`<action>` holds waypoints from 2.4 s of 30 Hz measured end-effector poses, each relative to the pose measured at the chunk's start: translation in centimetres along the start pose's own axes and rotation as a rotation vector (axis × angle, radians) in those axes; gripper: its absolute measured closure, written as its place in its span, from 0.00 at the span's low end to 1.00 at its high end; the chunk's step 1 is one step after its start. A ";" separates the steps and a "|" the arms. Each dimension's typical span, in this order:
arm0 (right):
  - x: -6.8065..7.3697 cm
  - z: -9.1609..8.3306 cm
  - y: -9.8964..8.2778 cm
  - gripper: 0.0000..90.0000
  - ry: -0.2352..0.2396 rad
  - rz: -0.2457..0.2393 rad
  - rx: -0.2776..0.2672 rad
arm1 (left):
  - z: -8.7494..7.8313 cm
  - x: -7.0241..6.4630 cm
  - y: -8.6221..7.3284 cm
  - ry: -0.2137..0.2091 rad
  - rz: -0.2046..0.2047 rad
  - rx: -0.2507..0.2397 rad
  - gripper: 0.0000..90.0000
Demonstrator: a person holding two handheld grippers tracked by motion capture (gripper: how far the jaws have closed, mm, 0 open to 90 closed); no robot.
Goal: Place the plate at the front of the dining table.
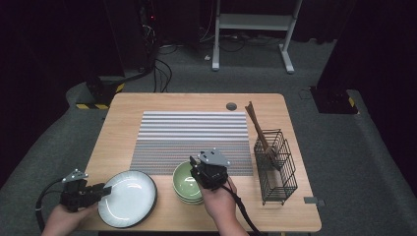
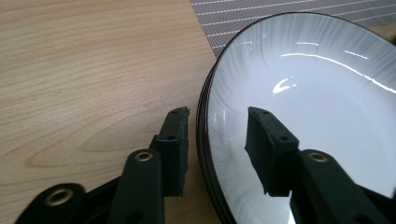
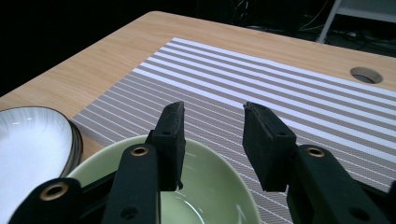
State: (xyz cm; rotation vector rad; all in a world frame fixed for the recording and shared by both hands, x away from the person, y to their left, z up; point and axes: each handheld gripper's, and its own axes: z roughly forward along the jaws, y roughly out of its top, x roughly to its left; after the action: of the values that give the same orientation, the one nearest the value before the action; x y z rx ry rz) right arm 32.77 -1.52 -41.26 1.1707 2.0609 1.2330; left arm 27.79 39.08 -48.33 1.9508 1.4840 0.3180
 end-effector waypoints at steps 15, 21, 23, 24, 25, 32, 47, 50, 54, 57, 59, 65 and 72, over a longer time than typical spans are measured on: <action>2.0 0.8 0.4 0.66 0.039 -0.023 0.020 | 0.3 -0.2 0.3 -0.054 -0.023 0.011 0.44; 3.4 1.1 0.9 0.67 0.074 -0.025 0.031 | 0.1 -0.1 0.5 -0.055 -0.058 0.027 0.57; 3.8 1.2 1.0 0.67 0.085 -0.027 0.033 | 0.0 0.1 0.4 -0.058 -0.061 0.029 0.60; 4.0 1.2 1.0 0.67 0.089 -0.027 0.034 | 0.0 0.1 0.4 -0.056 -0.066 0.032 0.61; 4.2 1.3 1.1 0.67 0.094 -0.027 0.034 | -0.1 0.2 0.3 -0.056 -0.068 0.030 0.62; 5.4 1.7 1.4 0.64 0.126 -0.037 0.044 | -0.2 0.4 0.0 -0.053 -0.072 0.012 0.69; 8.2 2.6 1.7 0.58 0.186 -0.032 0.069 | -0.3 0.6 -0.3 -0.058 -0.045 0.015 0.73; 8.7 2.7 1.6 0.57 0.190 -0.037 0.068 | -0.3 0.5 -0.3 -0.056 -0.041 0.014 0.73; 9.2 2.8 1.4 0.56 0.199 -0.026 0.070 | -0.3 0.5 -0.3 -0.057 -0.031 0.018 0.72; 9.5 2.9 1.3 0.56 0.203 -0.023 0.074 | -0.3 0.4 -0.3 -0.058 -0.033 0.024 0.70; 10.0 2.9 1.2 0.56 0.215 -0.020 0.078 | -0.4 0.4 -0.3 -0.056 -0.030 0.025 0.70; 10.8 3.1 1.1 0.56 0.238 -0.010 0.104 | -0.6 0.4 -0.2 -0.060 -0.028 0.035 0.70; 11.7 3.4 1.0 0.55 0.256 0.005 0.129 | -0.7 0.4 -0.1 -0.061 -0.024 0.038 0.71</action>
State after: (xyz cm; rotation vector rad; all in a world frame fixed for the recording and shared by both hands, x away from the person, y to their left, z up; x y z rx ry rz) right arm 29.52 10.27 -41.69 1.1235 2.3559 1.3286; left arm 27.43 39.69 -47.90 1.9528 1.4833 0.2191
